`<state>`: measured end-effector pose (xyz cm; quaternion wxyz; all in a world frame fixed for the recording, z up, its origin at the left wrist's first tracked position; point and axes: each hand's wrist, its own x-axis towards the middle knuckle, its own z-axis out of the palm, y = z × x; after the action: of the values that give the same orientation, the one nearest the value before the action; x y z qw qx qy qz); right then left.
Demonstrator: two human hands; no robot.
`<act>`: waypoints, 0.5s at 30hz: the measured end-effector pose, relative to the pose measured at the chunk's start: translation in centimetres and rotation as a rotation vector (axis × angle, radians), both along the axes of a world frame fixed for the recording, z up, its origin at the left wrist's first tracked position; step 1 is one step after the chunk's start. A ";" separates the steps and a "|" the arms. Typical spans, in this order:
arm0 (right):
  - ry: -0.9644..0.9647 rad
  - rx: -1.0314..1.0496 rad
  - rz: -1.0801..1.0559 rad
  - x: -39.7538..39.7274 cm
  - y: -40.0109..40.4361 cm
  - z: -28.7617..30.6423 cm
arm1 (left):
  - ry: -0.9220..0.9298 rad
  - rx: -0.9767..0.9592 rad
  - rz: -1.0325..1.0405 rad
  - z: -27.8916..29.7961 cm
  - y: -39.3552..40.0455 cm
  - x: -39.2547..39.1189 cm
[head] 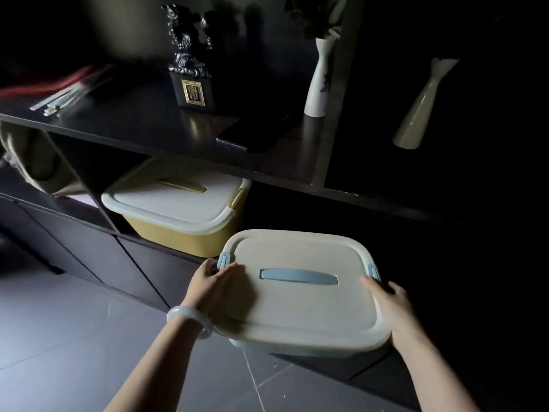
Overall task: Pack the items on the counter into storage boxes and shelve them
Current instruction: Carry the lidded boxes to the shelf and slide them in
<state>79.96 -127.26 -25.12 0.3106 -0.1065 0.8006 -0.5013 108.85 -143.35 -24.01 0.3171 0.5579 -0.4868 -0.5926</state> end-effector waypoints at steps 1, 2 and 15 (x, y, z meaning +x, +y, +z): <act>-0.001 0.012 -0.008 -0.1 -0.5 -0.3 | -0.007 -0.003 -0.005 -0.3 -0.8 -0.4; -0.002 0.020 -0.014 -0.1 -0.9 -0.5 | -0.012 -0.010 -0.007 -0.7 -1.6 -0.7; 0.008 0.029 -0.123 -2.0 -7.0 -0.8 | -0.066 -0.055 -0.023 -2.5 -7.5 -3.9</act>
<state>77.97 -134.27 -25.88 0.2779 -0.0546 0.8141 -0.5071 104.99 -150.83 -26.49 0.3094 0.5626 -0.5194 -0.5639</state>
